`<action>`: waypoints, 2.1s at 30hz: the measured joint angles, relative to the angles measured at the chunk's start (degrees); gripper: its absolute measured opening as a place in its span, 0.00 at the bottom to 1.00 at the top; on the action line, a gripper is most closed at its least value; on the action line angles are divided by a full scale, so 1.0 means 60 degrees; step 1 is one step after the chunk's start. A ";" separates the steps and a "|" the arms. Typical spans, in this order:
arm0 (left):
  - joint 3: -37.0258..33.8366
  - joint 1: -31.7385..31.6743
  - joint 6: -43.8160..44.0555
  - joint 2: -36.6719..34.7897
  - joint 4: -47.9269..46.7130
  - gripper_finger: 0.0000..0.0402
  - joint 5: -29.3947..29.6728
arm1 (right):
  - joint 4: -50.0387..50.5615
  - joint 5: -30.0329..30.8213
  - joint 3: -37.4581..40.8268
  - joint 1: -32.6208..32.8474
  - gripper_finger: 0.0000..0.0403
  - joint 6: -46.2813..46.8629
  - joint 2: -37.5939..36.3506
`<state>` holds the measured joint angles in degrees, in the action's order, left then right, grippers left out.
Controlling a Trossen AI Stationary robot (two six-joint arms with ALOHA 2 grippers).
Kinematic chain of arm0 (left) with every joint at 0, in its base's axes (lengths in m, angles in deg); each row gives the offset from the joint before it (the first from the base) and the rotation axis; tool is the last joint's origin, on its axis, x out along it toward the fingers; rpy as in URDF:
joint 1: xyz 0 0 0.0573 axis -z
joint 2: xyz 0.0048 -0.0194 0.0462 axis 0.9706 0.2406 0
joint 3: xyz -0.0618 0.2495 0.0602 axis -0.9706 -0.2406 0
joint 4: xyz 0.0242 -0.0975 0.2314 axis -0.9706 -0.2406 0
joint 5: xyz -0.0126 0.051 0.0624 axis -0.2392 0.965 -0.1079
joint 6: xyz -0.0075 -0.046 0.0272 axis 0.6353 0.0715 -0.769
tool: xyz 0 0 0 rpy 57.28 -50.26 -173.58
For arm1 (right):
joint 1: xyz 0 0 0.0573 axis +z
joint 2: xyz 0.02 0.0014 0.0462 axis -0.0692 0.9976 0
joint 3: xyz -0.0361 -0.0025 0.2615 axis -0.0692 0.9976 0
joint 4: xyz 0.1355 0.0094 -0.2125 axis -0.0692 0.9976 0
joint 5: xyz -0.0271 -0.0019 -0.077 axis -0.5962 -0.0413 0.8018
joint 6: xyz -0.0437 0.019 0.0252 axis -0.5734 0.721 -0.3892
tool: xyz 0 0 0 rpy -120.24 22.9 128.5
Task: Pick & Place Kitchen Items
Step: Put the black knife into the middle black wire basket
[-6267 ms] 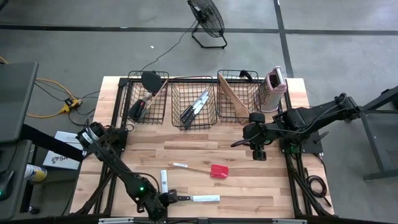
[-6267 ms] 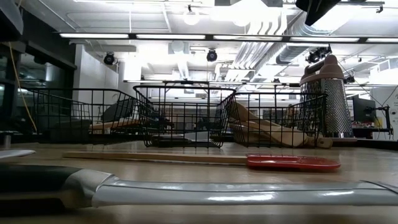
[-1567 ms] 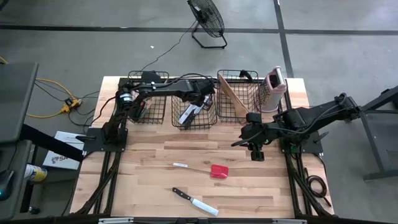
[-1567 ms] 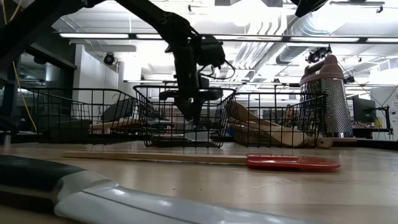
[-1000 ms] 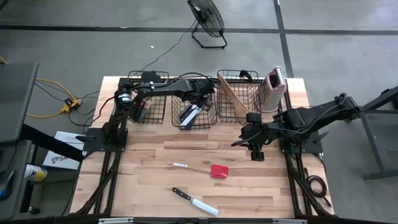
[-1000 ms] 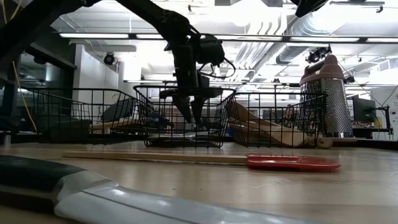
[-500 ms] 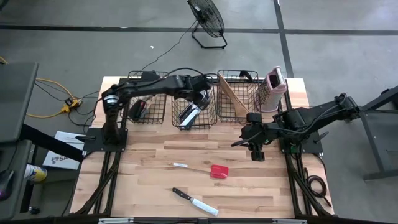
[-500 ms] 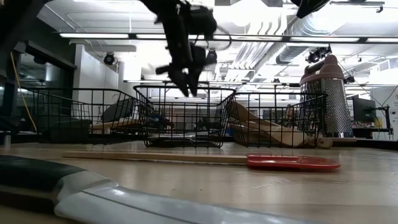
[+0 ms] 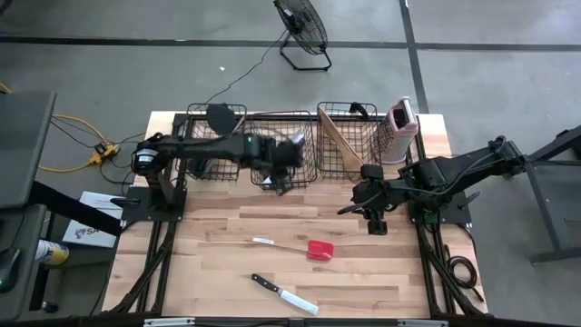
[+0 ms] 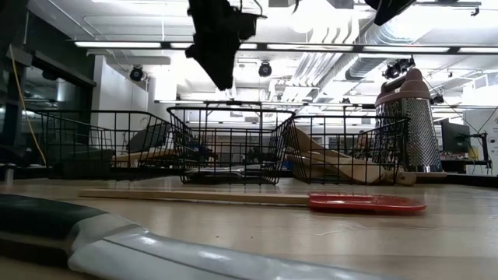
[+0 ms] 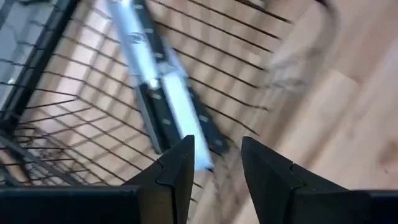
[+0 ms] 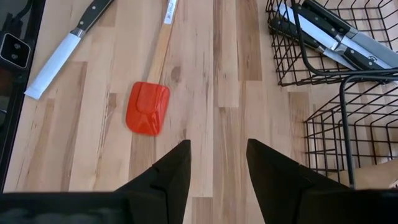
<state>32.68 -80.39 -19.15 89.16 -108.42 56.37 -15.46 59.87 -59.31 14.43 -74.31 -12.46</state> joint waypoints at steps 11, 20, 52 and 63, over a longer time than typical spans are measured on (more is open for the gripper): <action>0.0000 0.2757 0.0501 -0.0007 -0.0386 0.32 -0.0012 | 0.0044 0.0000 0.0000 -0.0002 0.37 0.0036 -0.0001; 0.0000 0.4643 0.0907 0.0100 -0.0175 0.32 -0.0011 | 0.0047 0.0000 0.0000 -0.0003 0.37 0.0036 0.0000; -0.0029 0.6723 -0.1507 0.2808 0.2764 0.61 -0.2074 | 0.0146 -0.0011 0.0004 -0.0002 0.37 0.0149 -0.0002; -0.0010 0.6715 -0.1517 0.3610 0.3215 0.61 -0.2196 | 0.0261 -0.0006 0.0004 -0.0004 0.37 0.0219 0.0000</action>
<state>32.62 -40.10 -28.25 110.82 -89.14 43.19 -13.89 59.84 -59.28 14.40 -73.00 -12.46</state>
